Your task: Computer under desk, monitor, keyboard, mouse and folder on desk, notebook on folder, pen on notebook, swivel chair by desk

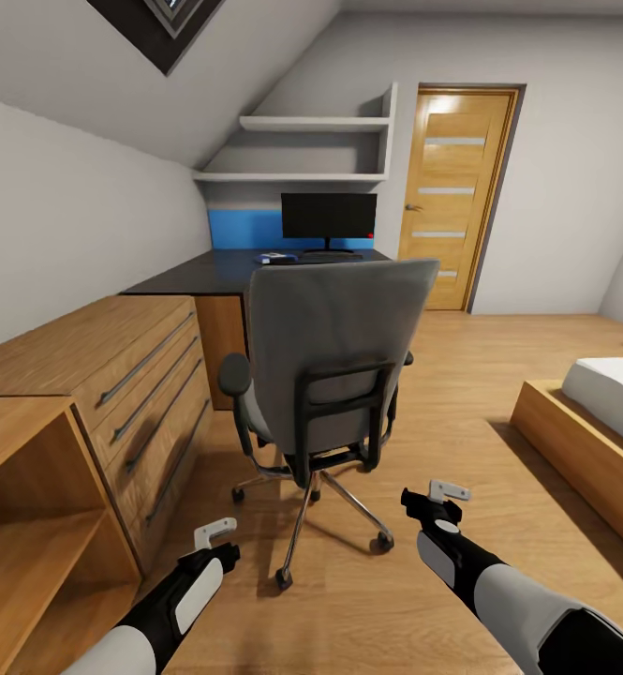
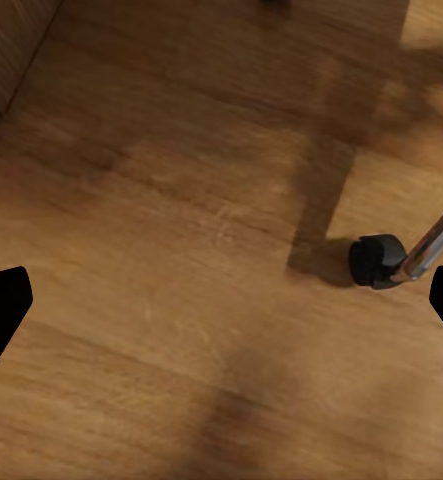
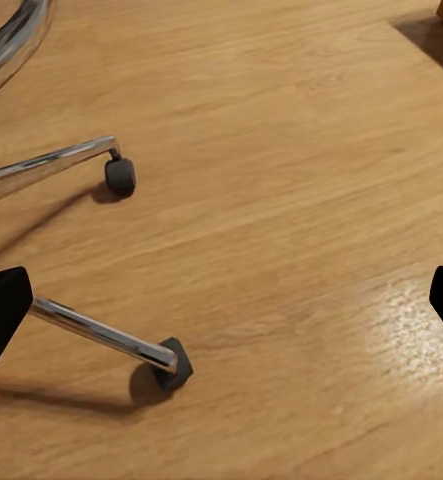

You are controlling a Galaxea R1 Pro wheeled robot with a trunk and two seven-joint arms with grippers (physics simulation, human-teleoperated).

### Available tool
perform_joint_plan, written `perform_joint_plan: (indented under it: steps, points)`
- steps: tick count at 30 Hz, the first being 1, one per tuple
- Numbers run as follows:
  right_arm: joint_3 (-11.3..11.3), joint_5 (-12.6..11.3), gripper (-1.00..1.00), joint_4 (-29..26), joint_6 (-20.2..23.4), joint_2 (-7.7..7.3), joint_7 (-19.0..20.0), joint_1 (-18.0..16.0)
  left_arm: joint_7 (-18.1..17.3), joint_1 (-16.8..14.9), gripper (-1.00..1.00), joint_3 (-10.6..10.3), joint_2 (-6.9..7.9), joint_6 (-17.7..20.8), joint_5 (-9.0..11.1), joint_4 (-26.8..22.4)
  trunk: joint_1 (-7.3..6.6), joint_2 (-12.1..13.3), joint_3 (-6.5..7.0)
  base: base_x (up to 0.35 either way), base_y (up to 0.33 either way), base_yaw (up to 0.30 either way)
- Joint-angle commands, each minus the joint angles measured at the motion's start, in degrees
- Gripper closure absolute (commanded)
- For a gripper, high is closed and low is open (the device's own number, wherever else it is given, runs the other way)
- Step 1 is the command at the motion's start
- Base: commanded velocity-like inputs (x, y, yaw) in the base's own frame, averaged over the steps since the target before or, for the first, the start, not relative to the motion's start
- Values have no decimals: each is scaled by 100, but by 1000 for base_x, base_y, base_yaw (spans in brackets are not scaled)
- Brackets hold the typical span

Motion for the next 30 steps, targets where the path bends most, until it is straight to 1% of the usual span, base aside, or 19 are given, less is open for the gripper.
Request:
perform_joint_plan:
  steps: [1,11,14,24,30]
  points:
    - [49,-61,-100,-7,-20,-4,-24,-1,48,-3,-100,-32,5,17,41,-10,-1,-2,-6,0,0,0]
    - [50,-61,-100,-7,-23,-4,-24,4,41,-3,-100,-34,19,9,49,-5,-1,-2,-6,1,0,0]
    - [49,-61,-100,-7,-23,-4,-24,4,40,-3,-100,-35,21,6,49,3,-1,-2,-6,96,0,0]
    - [49,-53,-100,-6,-132,-12,-24,4,39,-3,-100,-35,23,8,50,8,-1,-2,-6,275,-2,0]
    - [49,-52,-100,5,-181,-13,-27,4,39,-3,-100,-43,16,7,43,88,-1,-2,-6,316,-73,0]
